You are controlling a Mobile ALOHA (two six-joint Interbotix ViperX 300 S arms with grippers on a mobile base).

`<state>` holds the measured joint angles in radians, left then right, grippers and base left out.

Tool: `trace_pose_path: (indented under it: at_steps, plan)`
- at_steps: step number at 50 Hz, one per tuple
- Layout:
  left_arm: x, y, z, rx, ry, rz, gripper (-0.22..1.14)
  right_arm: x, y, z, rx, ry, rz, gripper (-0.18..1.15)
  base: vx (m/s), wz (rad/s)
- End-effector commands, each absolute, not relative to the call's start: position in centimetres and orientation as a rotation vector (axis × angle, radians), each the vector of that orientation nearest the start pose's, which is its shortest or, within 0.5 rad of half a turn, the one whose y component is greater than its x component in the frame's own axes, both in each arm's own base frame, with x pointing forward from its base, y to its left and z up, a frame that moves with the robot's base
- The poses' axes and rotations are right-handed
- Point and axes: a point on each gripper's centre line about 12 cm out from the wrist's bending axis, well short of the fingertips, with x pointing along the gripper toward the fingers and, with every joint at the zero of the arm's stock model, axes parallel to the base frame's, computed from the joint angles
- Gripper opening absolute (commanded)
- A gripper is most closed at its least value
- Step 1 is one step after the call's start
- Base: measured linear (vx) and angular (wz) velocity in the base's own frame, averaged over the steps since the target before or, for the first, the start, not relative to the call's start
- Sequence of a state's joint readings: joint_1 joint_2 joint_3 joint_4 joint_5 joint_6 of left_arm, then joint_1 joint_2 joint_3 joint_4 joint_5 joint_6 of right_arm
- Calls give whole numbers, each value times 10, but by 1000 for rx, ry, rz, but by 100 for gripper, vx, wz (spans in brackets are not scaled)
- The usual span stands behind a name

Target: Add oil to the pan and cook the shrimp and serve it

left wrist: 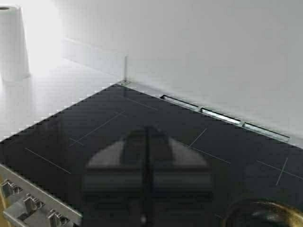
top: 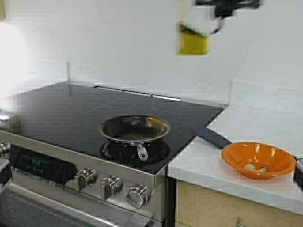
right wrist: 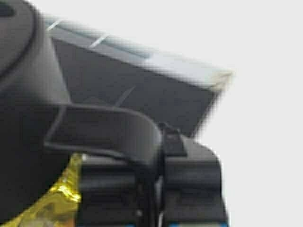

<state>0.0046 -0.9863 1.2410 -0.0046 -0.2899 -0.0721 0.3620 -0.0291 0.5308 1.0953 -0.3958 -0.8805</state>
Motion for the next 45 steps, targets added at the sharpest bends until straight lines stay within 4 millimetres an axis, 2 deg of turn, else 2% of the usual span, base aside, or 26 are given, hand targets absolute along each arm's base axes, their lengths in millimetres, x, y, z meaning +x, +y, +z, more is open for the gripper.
trace_pose_path:
  at_steps: [1,15,22,30,37,45]
  plan:
    - [192,1,274,-76,-45,6,3,401,42,287,113,202,-139,7,0,0]
    - [192,1,273,-75,-43,4,3,417,-86,291,135,186,-395,7,0,0]
    - [191,1,271,-70,-40,5,3,439,-135,275,112,196,-490,7,0,0]
    - [190,1,266,-54,-28,5,3,468,-180,233,84,221,-564,7,-1,-2]
    - [189,1,261,-43,-14,5,3,488,-213,183,121,237,-606,7,-1,-2]
    - [189,1,257,-5,-2,6,3,505,-231,131,51,222,-581,7,0,-1]
